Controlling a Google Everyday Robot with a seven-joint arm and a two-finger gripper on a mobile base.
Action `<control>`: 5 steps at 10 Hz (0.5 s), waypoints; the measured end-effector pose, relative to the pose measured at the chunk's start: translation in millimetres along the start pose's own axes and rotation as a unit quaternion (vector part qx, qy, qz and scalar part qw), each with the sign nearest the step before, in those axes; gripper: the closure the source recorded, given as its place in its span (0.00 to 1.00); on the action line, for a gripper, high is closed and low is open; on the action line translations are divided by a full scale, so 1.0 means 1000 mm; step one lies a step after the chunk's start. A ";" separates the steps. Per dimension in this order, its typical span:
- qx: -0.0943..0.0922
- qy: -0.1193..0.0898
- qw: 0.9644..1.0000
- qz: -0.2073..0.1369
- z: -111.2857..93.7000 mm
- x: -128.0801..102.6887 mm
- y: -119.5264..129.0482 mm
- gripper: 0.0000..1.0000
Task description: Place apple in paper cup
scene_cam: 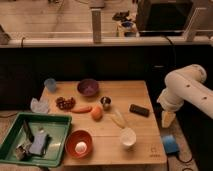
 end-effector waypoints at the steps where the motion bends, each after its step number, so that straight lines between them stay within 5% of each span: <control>1: 0.000 0.000 1.000 0.000 0.000 0.000 0.000 0.20; 5: 0.004 0.006 1.000 -0.011 0.001 -0.004 -0.001 0.20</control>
